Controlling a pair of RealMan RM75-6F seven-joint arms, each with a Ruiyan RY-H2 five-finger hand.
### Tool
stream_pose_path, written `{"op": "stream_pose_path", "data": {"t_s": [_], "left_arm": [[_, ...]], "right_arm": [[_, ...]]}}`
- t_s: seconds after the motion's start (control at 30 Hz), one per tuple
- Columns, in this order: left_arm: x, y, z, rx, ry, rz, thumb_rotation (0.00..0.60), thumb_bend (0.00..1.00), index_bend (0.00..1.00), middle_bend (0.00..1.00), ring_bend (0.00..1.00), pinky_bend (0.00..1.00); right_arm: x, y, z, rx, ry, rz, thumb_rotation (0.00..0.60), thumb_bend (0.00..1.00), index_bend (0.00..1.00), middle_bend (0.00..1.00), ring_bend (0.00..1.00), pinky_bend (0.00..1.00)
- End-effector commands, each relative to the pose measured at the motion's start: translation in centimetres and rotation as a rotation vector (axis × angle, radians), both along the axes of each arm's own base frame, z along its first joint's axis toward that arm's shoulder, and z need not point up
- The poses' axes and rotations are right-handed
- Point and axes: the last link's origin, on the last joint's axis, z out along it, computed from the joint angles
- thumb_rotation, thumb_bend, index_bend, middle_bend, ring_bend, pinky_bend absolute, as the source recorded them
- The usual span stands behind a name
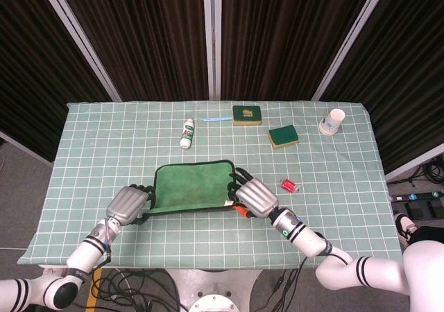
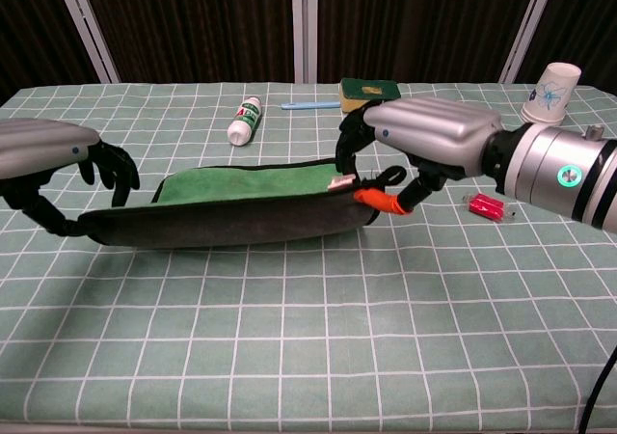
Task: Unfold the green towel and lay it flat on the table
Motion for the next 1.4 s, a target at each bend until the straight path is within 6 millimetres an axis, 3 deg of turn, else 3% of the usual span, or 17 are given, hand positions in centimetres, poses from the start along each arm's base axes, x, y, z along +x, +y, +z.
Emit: {"op": "stream_pose_path", "data": {"t_s": [0.03,0.23,0.53,0.6,0.63,0.7,0.73,0.8,0.97,1.07,1.2,1.3,1.4], "left_arm": [[0.4,-0.4,0.3,-0.062,0.031,0.001,0.6,0.16,0.34,0.3,0.29,0.32],[1.1,-0.7,1.2,-0.065,0.022,-0.003,0.6,0.07,0.27,0.29,0.29,0.32],[1.2,-0.8,1.8,-0.063,0.025,0.001,0.6,0.01,0.25,0.28,0.24,0.32],[1.1,-0.6,1.9,-0.047,0.019,0.008,0.6,0.01,0.25,0.28,0.24,0.32],[1.0,-0.5,1.9,-0.039,0.016,0.012,0.6,0.01,0.25,0.28,0.24,0.32],[1.0,-0.2,2.0,-0.018,0.004,0.022,0.6,0.01,0.25,0.28,0.24,0.32],[1.0,0.0,2.0,-0.005,-0.005,0.028,0.6,0.01,0.25,0.28,0.24,0.32],[0.8,0.4,2.0,0.025,-0.025,0.045,0.6,0.01,0.25,0.28,0.24,0.32],[-0.3,1.5,2.6,0.127,-0.05,0.092,0.6,0.01,0.25,0.28,0.24,0.32],[-1.5,1.9,3.4,0.201,-0.065,0.146,0.6,0.01,0.25,0.28,0.24,0.32],[-3.7,2.1,4.8,0.325,-0.069,0.212,0.6,0.05,0.25,0.28,0.24,0.32],[-5.8,1.7,5.9,0.428,-0.064,0.254,0.6,0.06,0.25,0.28,0.24,0.32],[-7.7,0.8,6.9,0.514,-0.064,0.271,0.6,0.07,0.25,0.28,0.24,0.31]], "right_arm": [[-0.6,0.6,-0.7,0.02,0.019,-0.003,0.579,0.5,0.72,0.3,0.08,0.02],[-1.3,1.6,-1.4,0.029,0.038,0.015,0.583,0.5,0.72,0.3,0.08,0.02],[-2.1,2.7,-2.0,0.041,0.093,0.049,0.57,0.49,0.69,0.29,0.07,0.01],[-2.5,2.9,-1.9,0.042,0.149,0.065,0.517,0.38,0.58,0.24,0.03,0.0],[-2.7,3.0,-1.8,0.038,0.18,0.073,0.459,0.25,0.38,0.2,0.02,0.0],[-3.1,3.4,-1.7,0.039,0.235,0.074,0.342,0.05,0.08,0.09,0.0,0.0],[-3.2,3.7,-1.7,0.043,0.253,0.068,0.294,0.01,0.03,0.04,0.0,0.0],[-3.4,4.3,-1.5,0.039,0.282,0.065,0.255,0.0,0.02,0.0,0.0,0.0],[-3.7,4.8,-0.1,-0.003,0.275,0.025,0.224,0.0,0.0,0.0,0.0,0.0],[-4.3,4.4,2.0,-0.061,0.226,-0.043,0.27,0.0,0.0,0.0,0.0,0.0],[-6.0,3.7,5.4,-0.157,0.157,-0.16,0.456,0.02,0.0,0.02,0.0,0.01],[-8.1,3.6,8.0,-0.233,0.126,-0.243,0.588,0.11,0.09,0.1,0.02,0.09],[-10.8,4.2,10.6,-0.298,0.111,-0.325,0.596,0.14,0.15,0.12,0.03,0.06]]}}
